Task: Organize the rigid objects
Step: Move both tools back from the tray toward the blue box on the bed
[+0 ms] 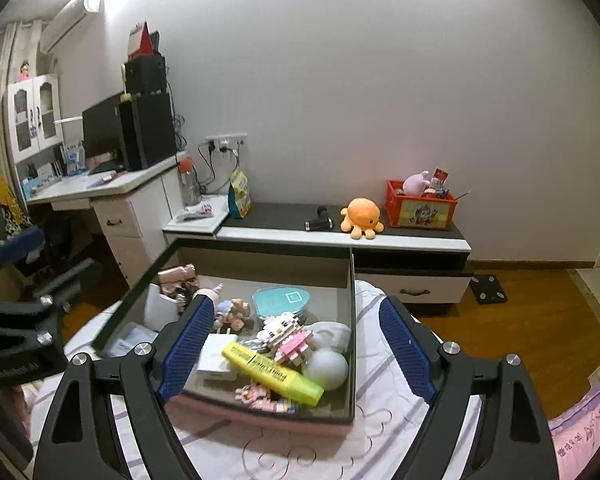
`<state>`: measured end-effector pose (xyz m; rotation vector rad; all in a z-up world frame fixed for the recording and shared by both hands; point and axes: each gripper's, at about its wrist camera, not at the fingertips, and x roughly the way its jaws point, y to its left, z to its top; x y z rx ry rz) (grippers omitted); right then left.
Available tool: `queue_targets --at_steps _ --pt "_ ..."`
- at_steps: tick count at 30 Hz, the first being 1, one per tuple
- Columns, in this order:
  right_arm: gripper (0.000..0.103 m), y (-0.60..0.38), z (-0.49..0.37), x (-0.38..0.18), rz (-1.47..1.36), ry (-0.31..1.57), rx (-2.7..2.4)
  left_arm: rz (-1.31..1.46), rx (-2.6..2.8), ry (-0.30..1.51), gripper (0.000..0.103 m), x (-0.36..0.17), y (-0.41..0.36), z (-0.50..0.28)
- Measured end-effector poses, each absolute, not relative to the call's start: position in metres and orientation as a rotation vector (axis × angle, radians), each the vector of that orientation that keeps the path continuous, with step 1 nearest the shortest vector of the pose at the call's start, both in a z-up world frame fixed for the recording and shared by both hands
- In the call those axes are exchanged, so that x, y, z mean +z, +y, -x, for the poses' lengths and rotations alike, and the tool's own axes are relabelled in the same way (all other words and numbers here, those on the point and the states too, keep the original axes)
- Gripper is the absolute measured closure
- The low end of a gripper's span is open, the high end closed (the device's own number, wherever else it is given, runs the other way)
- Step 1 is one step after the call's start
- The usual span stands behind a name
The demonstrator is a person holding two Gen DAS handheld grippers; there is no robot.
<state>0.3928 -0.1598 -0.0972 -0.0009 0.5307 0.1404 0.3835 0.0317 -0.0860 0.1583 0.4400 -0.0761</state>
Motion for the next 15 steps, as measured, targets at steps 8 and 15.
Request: queue_targets --at_steps 8,15 --pt "0.000 -0.163 -0.314 -0.072 -0.034 0.404 0.166 -0.117 -0.061 0.331 0.000 -0.066 0.038 -0.293" --pt "0.000 -0.151 -0.232 -0.064 -0.015 0.304 0.157 -0.075 -0.044 0.256 0.000 -0.061 0.043 -0.210"
